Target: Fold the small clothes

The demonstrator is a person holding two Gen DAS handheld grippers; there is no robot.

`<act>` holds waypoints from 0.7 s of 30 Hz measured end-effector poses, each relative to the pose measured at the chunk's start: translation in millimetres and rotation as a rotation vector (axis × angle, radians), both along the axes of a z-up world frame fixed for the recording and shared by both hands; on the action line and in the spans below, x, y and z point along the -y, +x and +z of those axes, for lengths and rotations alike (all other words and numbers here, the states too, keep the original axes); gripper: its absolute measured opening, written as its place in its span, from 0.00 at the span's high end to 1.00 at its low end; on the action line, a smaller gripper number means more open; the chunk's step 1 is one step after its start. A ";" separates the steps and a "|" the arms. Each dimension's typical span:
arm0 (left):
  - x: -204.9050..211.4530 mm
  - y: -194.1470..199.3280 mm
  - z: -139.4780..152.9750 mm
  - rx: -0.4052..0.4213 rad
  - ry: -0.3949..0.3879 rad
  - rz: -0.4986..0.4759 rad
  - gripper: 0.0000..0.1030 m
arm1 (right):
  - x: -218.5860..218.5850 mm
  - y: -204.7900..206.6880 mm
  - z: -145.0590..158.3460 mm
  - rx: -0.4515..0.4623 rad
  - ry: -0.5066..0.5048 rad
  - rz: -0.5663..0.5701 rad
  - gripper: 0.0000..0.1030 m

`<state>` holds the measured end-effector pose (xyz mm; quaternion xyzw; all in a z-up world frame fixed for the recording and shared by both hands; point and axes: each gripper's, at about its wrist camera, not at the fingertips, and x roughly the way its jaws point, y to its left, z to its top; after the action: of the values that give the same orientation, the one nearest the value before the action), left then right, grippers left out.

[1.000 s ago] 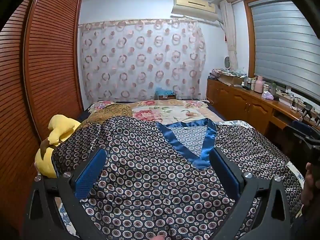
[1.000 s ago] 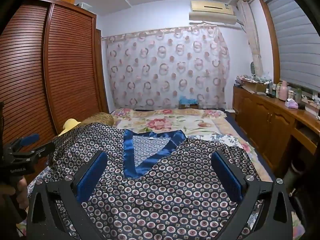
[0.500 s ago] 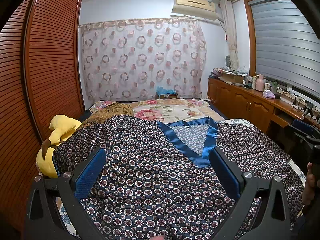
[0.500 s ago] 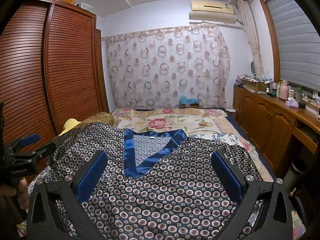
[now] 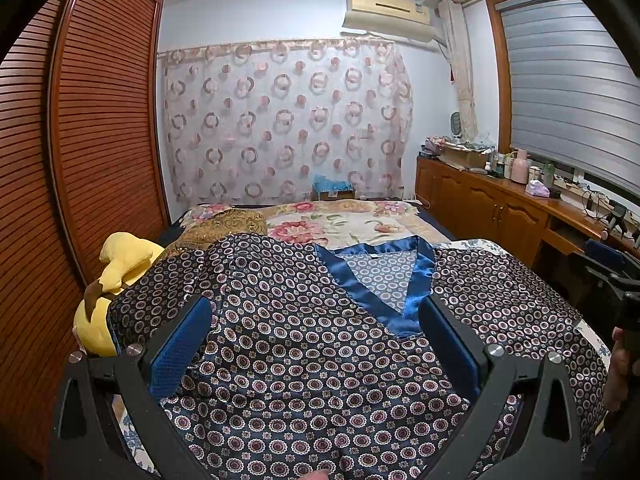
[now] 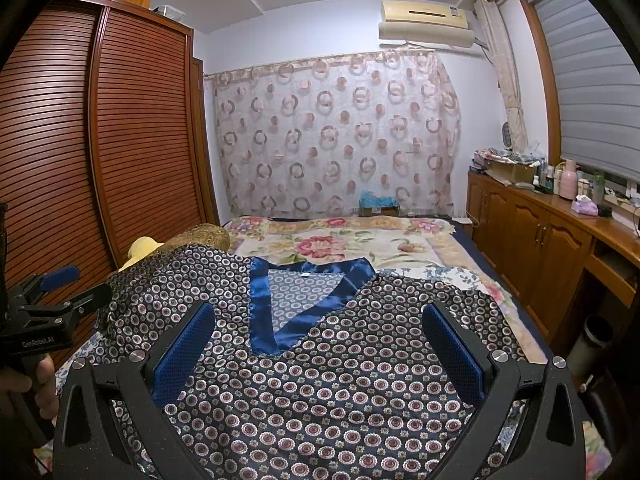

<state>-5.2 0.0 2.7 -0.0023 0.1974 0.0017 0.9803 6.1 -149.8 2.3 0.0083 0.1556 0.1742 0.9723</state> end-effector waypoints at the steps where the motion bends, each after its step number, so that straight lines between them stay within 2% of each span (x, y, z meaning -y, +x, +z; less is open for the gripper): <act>1: 0.2 0.0 0.1 0.000 0.000 0.000 0.00 | 0.1 0.0 -0.1 0.000 0.000 0.000 0.00; 21: 2.7 -1.3 2.5 0.003 0.003 -0.001 0.00 | -1.1 1.5 1.1 0.002 0.000 0.002 0.00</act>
<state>-6.5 -2.7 5.2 -0.0005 0.1958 0.0013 0.9806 7.6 -148.8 3.3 0.0078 0.1545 0.1751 0.9723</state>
